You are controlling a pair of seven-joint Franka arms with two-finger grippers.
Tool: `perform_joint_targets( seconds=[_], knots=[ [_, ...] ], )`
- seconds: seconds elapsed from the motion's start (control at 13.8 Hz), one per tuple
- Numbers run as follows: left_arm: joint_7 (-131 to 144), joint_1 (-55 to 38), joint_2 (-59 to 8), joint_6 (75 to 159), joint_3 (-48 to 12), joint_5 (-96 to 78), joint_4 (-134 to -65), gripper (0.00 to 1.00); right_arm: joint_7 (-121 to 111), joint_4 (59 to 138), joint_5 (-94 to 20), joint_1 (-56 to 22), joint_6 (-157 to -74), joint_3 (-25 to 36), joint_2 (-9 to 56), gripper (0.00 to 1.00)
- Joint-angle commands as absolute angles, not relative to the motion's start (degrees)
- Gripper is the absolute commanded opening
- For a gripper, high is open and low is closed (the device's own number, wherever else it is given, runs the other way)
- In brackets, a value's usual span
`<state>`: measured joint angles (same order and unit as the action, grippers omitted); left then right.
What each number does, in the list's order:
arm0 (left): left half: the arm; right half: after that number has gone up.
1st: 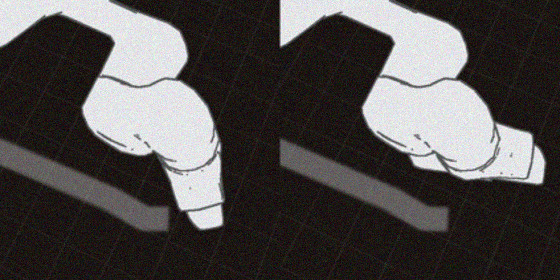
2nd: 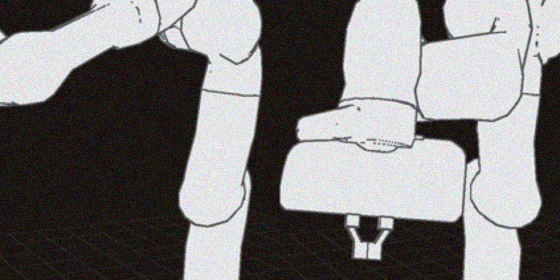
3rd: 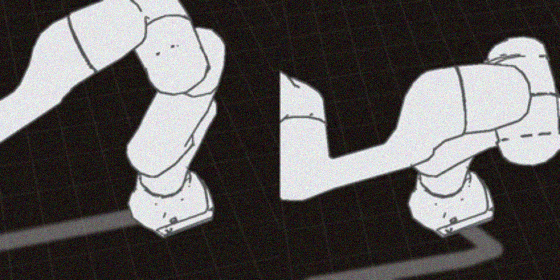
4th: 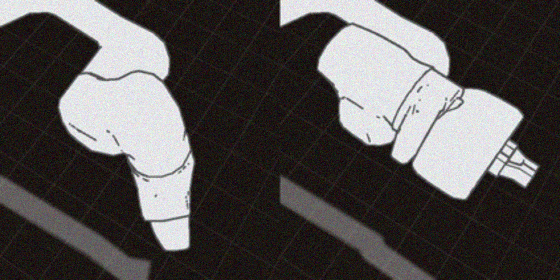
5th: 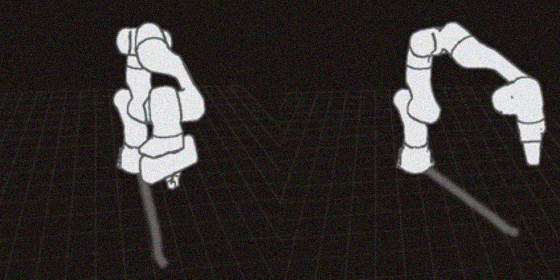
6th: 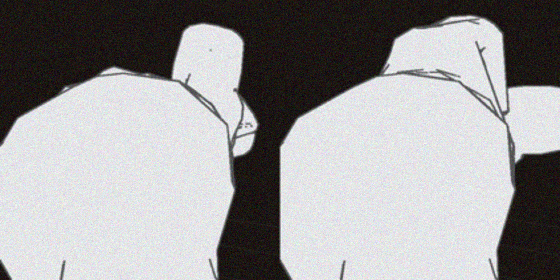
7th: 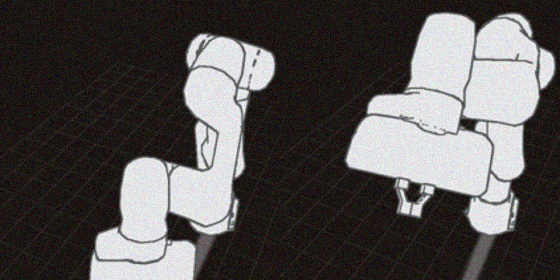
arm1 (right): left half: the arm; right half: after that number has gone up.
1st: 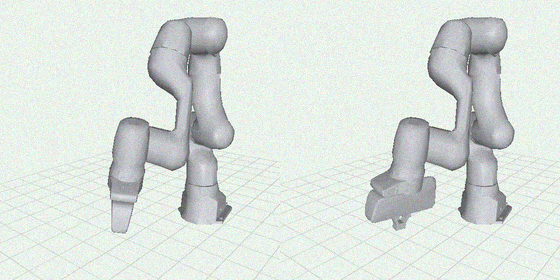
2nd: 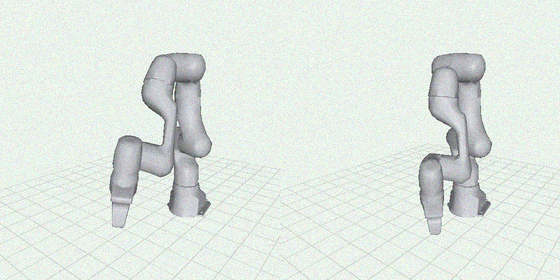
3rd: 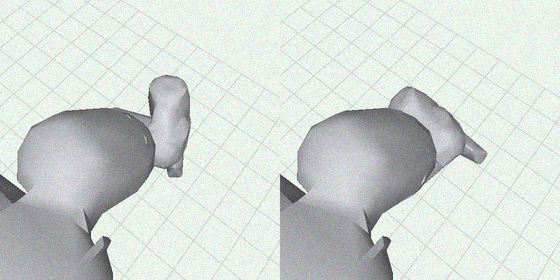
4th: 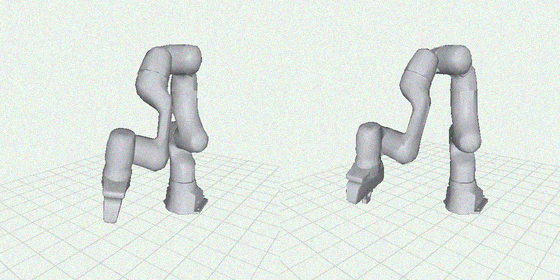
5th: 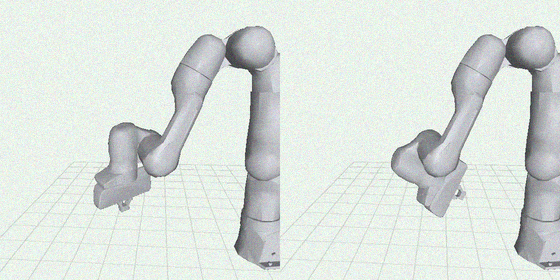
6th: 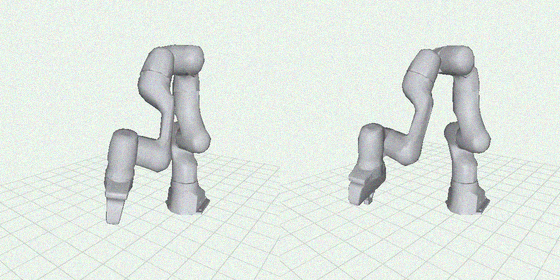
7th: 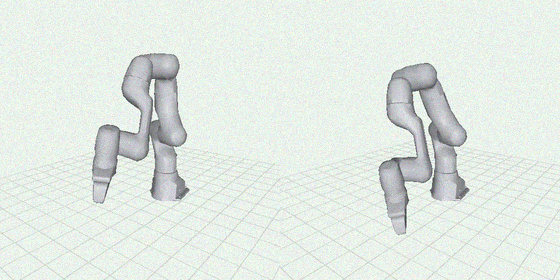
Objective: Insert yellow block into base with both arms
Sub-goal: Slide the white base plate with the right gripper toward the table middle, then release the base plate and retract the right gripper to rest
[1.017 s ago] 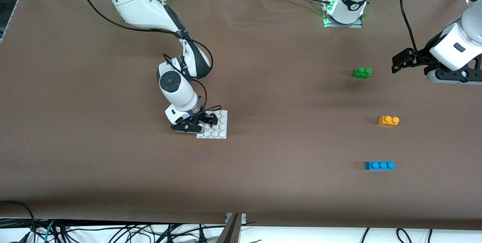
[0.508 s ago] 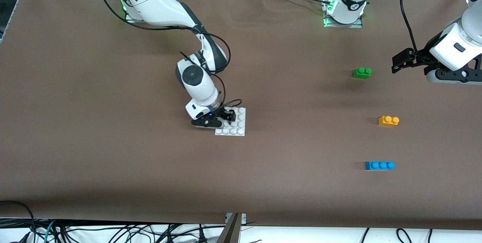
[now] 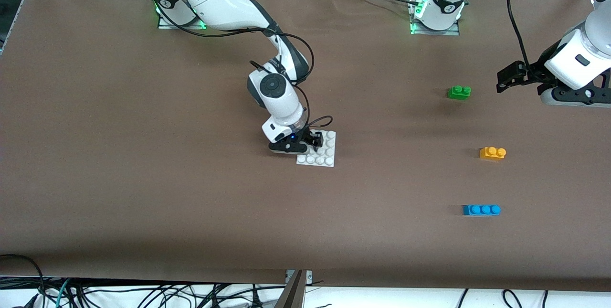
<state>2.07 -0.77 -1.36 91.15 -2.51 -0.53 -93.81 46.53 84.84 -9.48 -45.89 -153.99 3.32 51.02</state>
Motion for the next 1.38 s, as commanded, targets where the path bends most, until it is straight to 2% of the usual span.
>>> perform_joint_targets(
  seconds=[0.0,0.58,0.65,0.73,0.8,1.09,1.16,1.31],
  knots=[
    [2.37,-0.79,-2.11,89.74,-2.55,-0.44,-92.02,1.00,50.18,80.25,-8.96,-48.69,-154.42,3.96,55.19,0.70],
    [2.29,-0.79,-2.11,89.74,-2.55,-0.44,-92.02,1.00,49.75,79.80,-3.43,-49.04,-154.42,3.95,55.02,0.70],
    [2.29,-0.79,-2.11,89.74,-2.55,-0.44,-92.02,1.00,49.83,79.37,-3.51,-48.78,-154.34,3.96,54.76,0.72],
    [2.29,-0.79,-2.11,89.74,-2.55,-0.44,-92.02,1.00,49.92,79.10,-3.86,-48.61,-153.90,4.04,54.49,0.83],
    [2.29,-0.79,-2.11,89.74,-2.55,-0.44,-92.02,1.00,49.75,79.01,-3.95,-48.34,-152.94,4.57,53.97,0.85],
    [2.29,-0.79,-2.11,89.74,-2.55,-0.44,-92.02,1.00,49.39,71.04,-4.57,-46.24,-140.13,5.10,52.21,0.86],
    [2.29,-0.79,-2.11,89.74,-2.55,-0.44,-92.02,1.00,49.13,70.41,-4.57,-44.84,-138.10,4.92,51.08,0.99],
    [2.29,-0.79,-2.11,89.74,-2.55,-0.44,-92.02,1.00,47.12,70.92,-4.75,-40.54,-134.32,4.22,46.87,1.00]
  ],
)
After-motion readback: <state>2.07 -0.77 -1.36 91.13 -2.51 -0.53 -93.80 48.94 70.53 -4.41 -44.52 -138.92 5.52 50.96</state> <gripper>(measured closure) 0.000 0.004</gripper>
